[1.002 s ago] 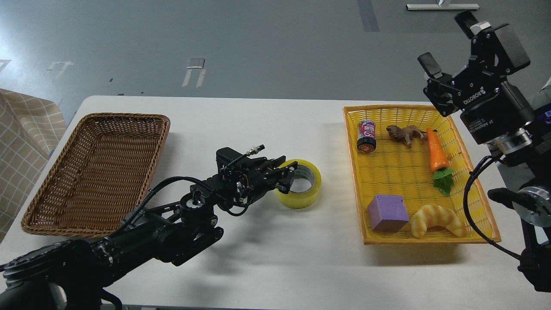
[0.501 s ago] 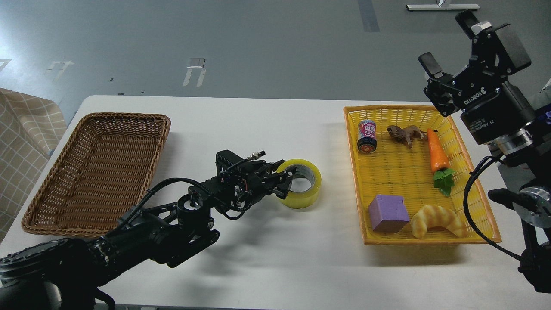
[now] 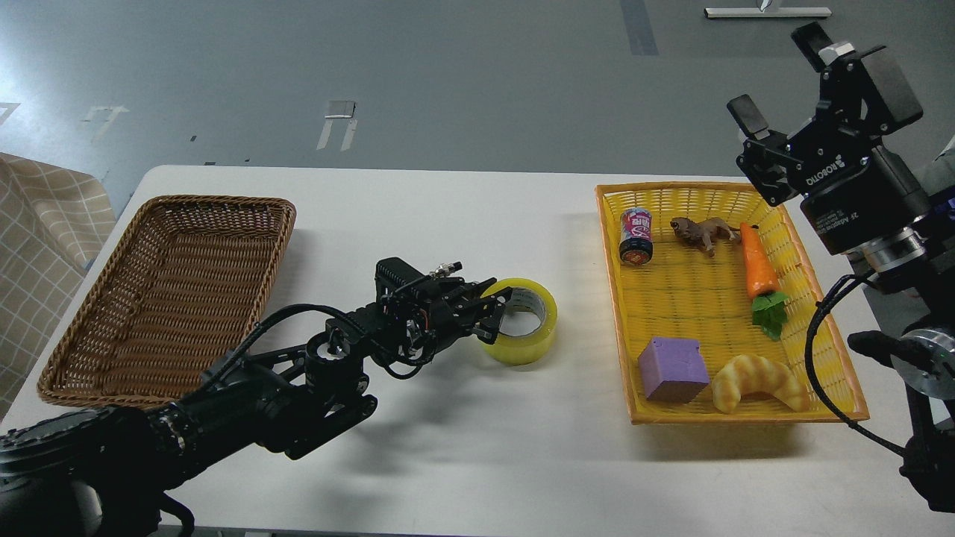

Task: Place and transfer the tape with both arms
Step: 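Close the left gripper on the tape roll's rim, then lift the tape roll and carry it over the wicker basket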

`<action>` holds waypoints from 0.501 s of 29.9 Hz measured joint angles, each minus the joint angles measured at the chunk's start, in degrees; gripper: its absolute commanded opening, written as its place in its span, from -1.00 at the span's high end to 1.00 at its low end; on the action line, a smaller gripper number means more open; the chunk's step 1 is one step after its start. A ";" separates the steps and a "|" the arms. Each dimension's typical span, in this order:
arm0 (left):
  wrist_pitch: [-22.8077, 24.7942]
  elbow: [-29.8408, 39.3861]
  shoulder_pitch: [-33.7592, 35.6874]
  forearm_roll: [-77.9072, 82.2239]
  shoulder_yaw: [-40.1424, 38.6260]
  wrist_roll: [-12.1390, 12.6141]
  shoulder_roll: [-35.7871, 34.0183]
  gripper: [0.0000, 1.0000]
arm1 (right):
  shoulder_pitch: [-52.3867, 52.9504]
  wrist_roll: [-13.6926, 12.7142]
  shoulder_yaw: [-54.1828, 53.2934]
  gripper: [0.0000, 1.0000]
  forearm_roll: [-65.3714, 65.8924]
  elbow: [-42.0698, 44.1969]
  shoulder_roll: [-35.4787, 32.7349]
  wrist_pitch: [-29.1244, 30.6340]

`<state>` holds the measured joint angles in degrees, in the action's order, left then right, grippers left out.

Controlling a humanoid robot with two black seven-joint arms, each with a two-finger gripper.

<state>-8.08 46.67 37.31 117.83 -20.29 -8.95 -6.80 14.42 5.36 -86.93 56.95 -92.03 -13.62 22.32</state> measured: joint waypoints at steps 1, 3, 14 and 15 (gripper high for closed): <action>0.00 0.00 0.03 -0.08 0.00 0.00 -0.04 1.00 | -0.02 0.00 -0.04 -1.00 0.00 0.00 0.00 -0.01; 0.01 0.00 0.24 -0.27 0.00 -0.02 -0.18 1.00 | -0.07 0.00 -0.08 -1.00 0.00 0.00 0.00 -0.07; 0.78 9.94 5.14 -2.06 -0.33 0.24 -7.87 1.00 | -0.13 0.00 -0.09 -1.00 0.00 -0.06 0.03 -0.15; 1.52 11.52 5.72 -2.78 -0.49 0.32 -9.92 1.00 | -0.03 0.00 -0.09 -1.00 0.00 -0.06 0.06 -0.17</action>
<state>-6.56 58.19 43.03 115.05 -20.78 -8.63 -16.72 14.39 5.36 -87.02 56.95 -92.08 -13.56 22.16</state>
